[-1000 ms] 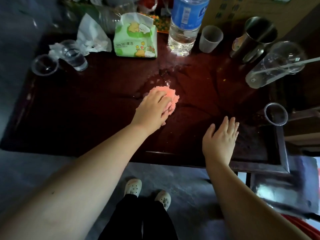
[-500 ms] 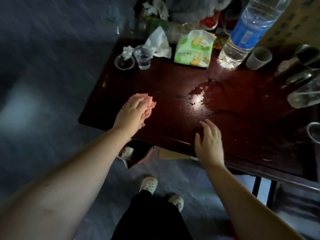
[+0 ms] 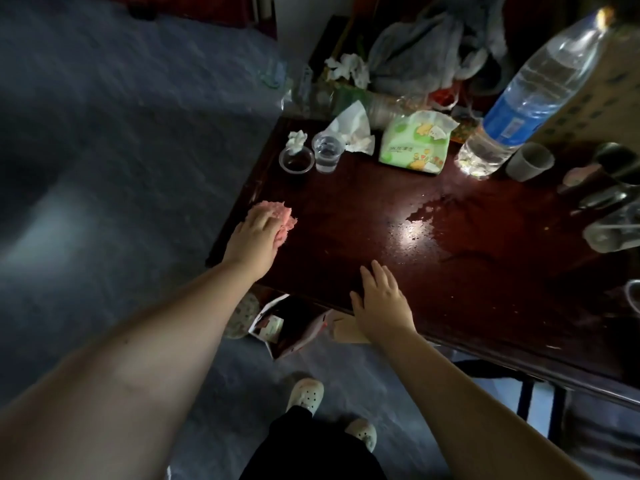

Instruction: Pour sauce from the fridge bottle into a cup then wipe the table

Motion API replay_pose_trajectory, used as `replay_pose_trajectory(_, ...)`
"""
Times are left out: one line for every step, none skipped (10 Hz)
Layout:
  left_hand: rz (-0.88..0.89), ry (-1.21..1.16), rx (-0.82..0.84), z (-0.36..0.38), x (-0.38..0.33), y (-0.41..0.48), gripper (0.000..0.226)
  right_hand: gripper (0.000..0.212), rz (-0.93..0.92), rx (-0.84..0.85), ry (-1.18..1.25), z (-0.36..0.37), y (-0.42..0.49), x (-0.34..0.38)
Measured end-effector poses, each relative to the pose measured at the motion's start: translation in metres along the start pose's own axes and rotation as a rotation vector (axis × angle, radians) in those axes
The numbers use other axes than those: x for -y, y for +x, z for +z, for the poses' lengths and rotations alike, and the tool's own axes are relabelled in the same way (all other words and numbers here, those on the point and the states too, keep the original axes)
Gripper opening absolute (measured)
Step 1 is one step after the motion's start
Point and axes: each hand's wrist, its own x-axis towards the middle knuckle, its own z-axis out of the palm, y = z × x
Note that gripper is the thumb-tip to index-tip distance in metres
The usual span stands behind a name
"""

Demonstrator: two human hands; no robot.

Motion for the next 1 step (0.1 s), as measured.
replay_pose_trajectory(0.05,0.047,0.104,-0.0292,-0.0276,-0.0009,0.067,0.06,-0.011,0.073,-0.04,-0.0166,-0.0103,-0.0052)
